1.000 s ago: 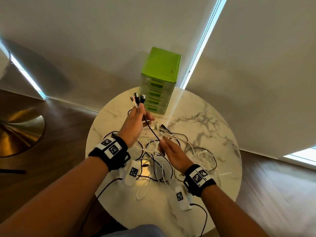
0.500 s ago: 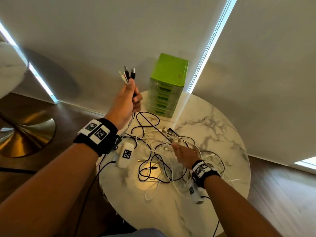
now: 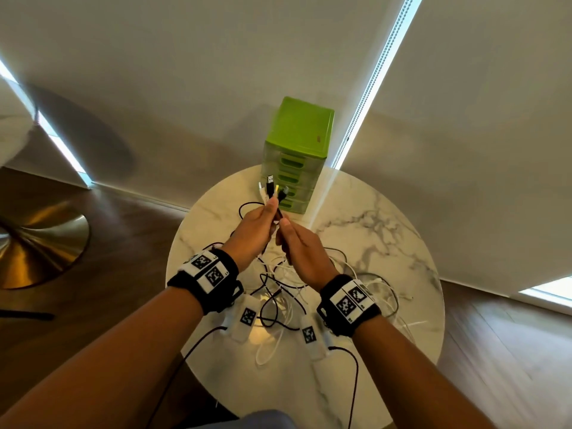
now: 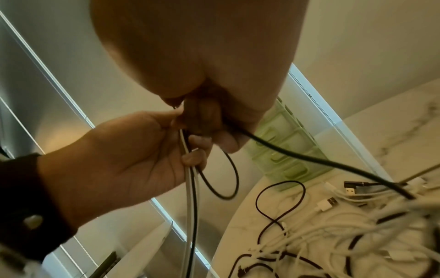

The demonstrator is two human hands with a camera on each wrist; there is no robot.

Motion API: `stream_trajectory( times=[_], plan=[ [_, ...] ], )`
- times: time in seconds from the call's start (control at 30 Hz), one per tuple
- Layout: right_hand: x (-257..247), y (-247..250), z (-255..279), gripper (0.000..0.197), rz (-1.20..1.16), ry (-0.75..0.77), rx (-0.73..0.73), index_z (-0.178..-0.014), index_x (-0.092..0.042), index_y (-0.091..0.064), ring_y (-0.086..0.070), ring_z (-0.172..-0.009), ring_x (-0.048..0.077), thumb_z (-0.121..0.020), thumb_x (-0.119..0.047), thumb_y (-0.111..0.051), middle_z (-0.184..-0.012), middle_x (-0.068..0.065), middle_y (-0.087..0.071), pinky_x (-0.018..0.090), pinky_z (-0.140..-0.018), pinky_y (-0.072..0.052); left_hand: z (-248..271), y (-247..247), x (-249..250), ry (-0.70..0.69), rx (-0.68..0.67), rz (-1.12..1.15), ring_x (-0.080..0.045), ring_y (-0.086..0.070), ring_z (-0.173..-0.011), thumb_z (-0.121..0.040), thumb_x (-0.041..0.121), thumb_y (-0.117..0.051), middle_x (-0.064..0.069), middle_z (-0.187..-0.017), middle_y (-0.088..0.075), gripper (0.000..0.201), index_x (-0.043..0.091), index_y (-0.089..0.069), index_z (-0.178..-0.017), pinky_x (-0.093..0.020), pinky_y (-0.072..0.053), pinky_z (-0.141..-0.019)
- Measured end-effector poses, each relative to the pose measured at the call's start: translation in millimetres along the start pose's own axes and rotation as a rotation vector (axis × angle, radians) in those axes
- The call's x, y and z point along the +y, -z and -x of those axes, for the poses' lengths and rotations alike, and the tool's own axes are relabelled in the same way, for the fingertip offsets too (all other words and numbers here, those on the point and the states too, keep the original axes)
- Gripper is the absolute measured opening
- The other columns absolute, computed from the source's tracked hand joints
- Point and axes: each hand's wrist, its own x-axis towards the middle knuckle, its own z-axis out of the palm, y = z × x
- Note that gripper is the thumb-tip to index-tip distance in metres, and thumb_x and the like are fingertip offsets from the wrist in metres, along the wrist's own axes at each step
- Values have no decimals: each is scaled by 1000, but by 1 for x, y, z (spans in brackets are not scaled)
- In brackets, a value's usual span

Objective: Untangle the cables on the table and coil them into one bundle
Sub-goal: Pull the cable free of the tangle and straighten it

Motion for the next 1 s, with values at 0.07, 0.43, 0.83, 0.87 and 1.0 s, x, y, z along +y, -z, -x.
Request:
stream_trajectory(
  times=[0.07,0.43,0.83,0.87,1.0],
  plan=[
    [6,0,5,52,-18,-36,-97,-79,-13,-60,-49,-59,13,-108,-46,-34,-62,-8,-52,35,-63,-43,-3,-2,1,5,46,75,-23,-51,-75,-103,62,-37,-9,-78,-53,53,19,-63,-86,-42,-42,-75],
    [82,29,27,52,242,-77,-306,-79,-18,-54,-58,-61,11,-106,-54,-29,-65,-4,-57,38,-72,-52,-14,13,34,-2,84,728,-8,-30,-45,-112,36,-31,9,-57,-34,34,20,-38,-83,-26,-37,-50],
    [104,60,16,50,408,-274,-156,-75,-14,-56,-66,-60,20,-105,-49,-38,-63,-1,-59,44,-77,-57,-16,50,53,-167,164,403,-8,-26,-53,-110,40,-37,10,-58,-34,34,23,-44,-81,-27,-26,-57],
    [95,58,9,49,430,-258,-87,-73,-14,-55,-64,-60,23,-106,-46,-39,-63,0,-59,44,-74,-55,-14,44,44,-166,125,290,-9,-28,-55,-109,44,-38,10,-60,-34,34,25,-46,-81,-30,-26,-58],
    [51,47,-8,46,369,-139,58,-71,-17,-55,-54,-66,15,-108,-40,-38,-68,-2,-58,29,-62,-39,1,14,16,-88,-17,-184,-10,-31,-55,-104,56,-42,10,-61,-36,41,30,-54,-76,-31,-22,-56]
  ],
)
